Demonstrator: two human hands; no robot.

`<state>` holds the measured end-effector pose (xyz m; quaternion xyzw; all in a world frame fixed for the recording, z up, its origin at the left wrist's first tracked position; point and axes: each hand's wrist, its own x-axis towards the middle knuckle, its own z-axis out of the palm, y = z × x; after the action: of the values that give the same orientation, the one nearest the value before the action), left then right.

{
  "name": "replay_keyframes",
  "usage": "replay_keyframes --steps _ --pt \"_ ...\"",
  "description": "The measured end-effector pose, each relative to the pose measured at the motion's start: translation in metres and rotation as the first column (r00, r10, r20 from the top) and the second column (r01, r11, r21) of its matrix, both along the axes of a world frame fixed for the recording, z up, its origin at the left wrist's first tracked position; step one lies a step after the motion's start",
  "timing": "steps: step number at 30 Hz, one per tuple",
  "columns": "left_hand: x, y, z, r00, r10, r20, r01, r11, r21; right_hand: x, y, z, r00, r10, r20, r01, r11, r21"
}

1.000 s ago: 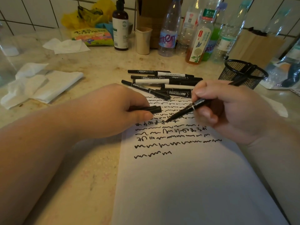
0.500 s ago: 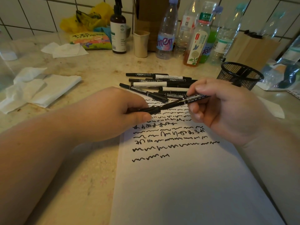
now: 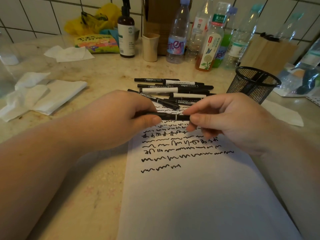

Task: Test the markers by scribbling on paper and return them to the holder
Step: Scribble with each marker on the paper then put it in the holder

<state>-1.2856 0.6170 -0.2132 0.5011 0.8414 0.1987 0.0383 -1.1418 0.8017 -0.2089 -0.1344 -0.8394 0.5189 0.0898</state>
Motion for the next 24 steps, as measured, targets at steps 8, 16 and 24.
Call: replay_keyframes --steps 8,16,24 --pt "0.0053 0.0017 -0.0001 0.994 -0.064 -0.092 0.052 0.991 -0.123 -0.0019 -0.0028 -0.0041 0.999 0.041 0.032 -0.046 0.980 0.192" --pt "0.0075 -0.0012 0.0060 0.978 -0.091 -0.187 0.098 0.995 0.029 -0.0036 -0.0014 -0.0084 0.998 0.044 -0.054 -0.038 0.994 0.105" --pt "0.0056 0.0046 0.0064 0.994 -0.062 -0.089 0.053 0.993 -0.101 -0.0027 -0.0008 -0.0079 0.997 0.055 -0.055 -0.051 0.996 0.067"
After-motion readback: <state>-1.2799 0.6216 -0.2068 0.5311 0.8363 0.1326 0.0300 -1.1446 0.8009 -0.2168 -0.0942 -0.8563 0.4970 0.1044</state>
